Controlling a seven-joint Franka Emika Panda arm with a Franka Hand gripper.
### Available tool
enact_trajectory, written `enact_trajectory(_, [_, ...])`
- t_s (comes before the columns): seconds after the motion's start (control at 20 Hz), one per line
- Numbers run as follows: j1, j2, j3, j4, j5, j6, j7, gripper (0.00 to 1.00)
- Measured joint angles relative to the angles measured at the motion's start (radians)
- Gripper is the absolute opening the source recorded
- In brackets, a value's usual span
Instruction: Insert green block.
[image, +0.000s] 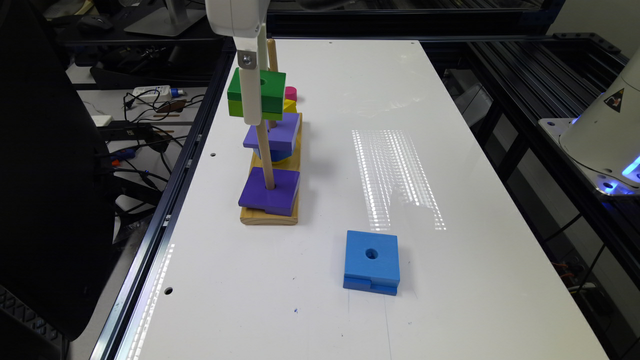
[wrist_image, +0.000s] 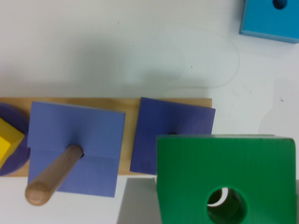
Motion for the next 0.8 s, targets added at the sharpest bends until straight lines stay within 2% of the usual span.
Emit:
enact_trajectory(0.2, [0.000,0.014,-0.001,0.000,-0.0048,0.012,0.000,0.00])
enact_trajectory(0.8, [0.001,0.035,0.000,0.000,-0.0096,0.029,0.000,0.00])
